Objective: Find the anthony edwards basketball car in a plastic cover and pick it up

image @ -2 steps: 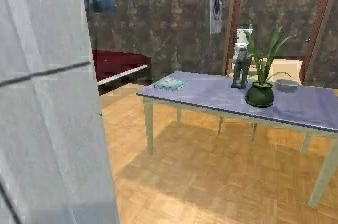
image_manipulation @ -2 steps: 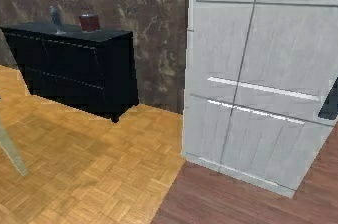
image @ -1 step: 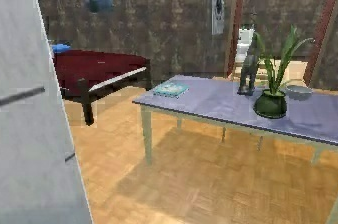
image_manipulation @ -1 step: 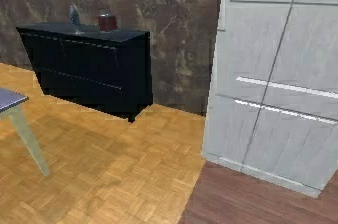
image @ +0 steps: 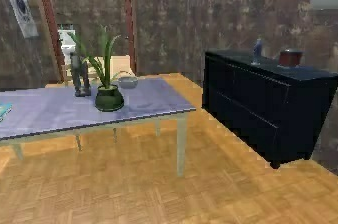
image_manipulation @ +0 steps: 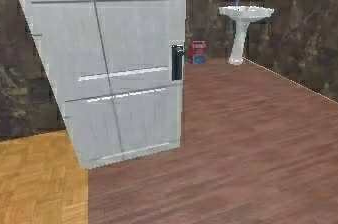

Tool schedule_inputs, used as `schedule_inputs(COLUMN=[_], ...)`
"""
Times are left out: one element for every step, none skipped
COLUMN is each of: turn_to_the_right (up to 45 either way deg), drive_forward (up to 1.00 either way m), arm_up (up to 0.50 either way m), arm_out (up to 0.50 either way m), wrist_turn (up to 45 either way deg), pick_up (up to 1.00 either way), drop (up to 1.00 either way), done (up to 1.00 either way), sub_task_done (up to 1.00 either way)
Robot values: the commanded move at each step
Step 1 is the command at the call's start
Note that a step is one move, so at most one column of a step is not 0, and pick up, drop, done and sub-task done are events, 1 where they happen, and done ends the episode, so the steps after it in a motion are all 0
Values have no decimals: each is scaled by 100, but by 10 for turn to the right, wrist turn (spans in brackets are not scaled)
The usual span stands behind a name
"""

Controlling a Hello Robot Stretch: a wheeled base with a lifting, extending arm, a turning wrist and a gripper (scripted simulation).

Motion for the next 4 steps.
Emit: schedule_inputs(turn_to_the_right=[450,240,0,-450], drive_forward=[0,0,15,0], arm_up=[0,0,0,0], arm_out=[0,0,0,0], wrist_turn=[0,0,0,0], pick_up=[0,0,0,0], drop=[0,0,0,0], done=[0,0,0,0], sub_task_done=[0,0,0,0])
